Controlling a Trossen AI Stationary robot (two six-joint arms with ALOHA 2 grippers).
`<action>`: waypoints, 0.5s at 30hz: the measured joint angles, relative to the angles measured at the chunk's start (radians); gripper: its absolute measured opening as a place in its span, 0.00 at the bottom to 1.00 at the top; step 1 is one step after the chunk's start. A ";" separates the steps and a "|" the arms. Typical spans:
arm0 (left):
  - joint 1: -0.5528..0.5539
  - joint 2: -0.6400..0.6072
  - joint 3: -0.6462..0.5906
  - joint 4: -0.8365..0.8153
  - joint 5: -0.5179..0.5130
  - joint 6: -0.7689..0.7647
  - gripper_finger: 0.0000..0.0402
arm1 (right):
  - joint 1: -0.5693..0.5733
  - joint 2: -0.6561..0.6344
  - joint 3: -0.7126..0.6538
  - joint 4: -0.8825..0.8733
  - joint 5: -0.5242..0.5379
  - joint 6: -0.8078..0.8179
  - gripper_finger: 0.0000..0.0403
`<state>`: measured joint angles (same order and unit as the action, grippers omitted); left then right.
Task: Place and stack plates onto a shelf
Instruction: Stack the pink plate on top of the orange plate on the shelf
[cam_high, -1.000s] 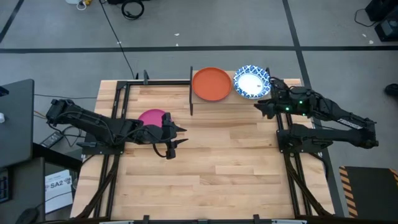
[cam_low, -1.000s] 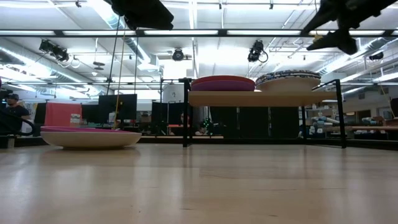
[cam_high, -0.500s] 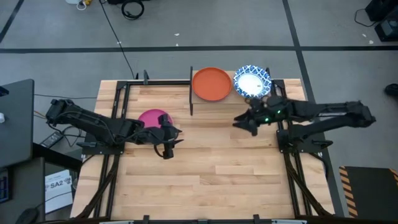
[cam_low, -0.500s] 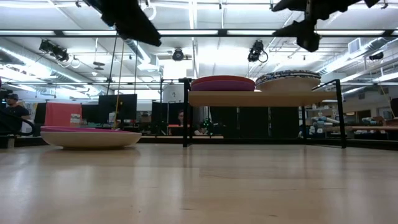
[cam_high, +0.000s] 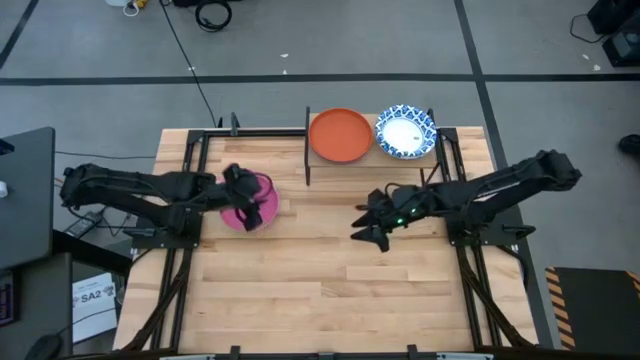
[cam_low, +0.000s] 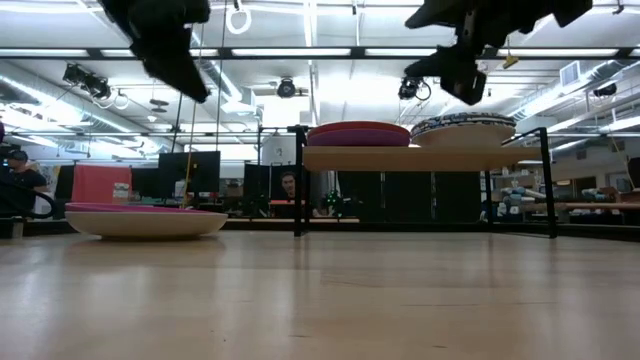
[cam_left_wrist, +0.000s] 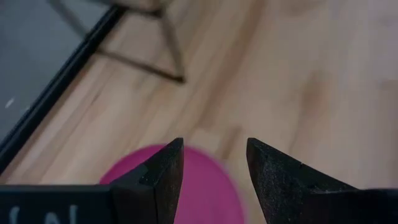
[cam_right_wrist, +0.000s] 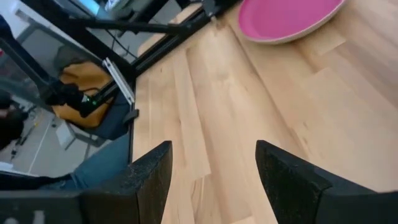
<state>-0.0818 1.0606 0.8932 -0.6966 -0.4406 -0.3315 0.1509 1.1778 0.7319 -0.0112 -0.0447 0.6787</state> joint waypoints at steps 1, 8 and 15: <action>0.023 -0.012 0.000 -0.030 0.001 0.000 0.46 | 0.004 0.021 0.000 0.017 0.000 0.000 0.59; 0.235 -0.043 0.000 -0.206 0.088 0.002 0.46 | 0.012 0.154 0.000 0.150 0.003 -0.002 0.59; 0.439 -0.040 0.000 -0.267 0.173 0.062 0.46 | 0.012 0.261 0.000 0.252 0.003 -0.033 0.59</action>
<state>0.3568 1.0206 0.8936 -0.9631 -0.2677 -0.2698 0.1627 1.4391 0.7315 0.2406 -0.0420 0.6462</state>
